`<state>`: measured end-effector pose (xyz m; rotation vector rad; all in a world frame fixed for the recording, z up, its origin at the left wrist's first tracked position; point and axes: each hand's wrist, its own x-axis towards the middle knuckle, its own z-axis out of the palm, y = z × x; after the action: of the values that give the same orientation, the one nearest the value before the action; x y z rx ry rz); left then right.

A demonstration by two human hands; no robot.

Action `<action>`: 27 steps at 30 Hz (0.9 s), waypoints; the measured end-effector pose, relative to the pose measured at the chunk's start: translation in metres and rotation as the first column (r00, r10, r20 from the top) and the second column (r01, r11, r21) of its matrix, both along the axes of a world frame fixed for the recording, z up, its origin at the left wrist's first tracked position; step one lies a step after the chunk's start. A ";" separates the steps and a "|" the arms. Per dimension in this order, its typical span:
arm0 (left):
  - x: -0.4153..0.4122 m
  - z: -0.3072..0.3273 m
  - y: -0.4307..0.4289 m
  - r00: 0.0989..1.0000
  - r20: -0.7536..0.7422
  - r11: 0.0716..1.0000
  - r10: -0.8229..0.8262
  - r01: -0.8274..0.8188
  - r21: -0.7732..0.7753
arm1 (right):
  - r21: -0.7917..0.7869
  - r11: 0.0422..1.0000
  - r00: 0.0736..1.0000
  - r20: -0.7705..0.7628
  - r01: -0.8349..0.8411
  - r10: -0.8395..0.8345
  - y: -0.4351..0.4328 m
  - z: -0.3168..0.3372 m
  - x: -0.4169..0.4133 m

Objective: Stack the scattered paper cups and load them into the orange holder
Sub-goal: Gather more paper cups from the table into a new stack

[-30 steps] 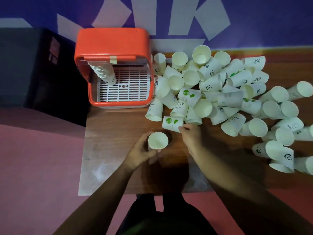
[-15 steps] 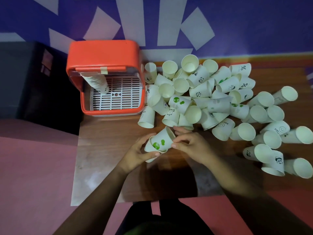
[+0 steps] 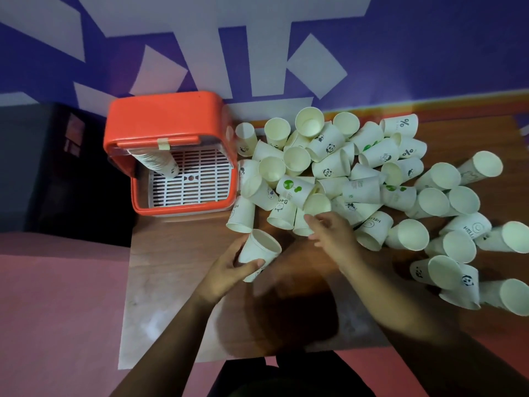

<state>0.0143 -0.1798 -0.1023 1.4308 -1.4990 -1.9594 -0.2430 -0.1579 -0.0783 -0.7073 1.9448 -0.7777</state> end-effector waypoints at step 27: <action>-0.055 0.005 -0.001 1.000 -0.014 1.000 -0.013 0.013 -0.018 | -0.248 0.931 0.946 -0.250 -0.266 0.204 0.027 0.012 -0.046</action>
<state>-0.0405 -0.1806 -0.0975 1.4005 -1.5192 -1.9550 -0.2890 -0.1313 -0.0665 -1.2230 1.9144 -0.8602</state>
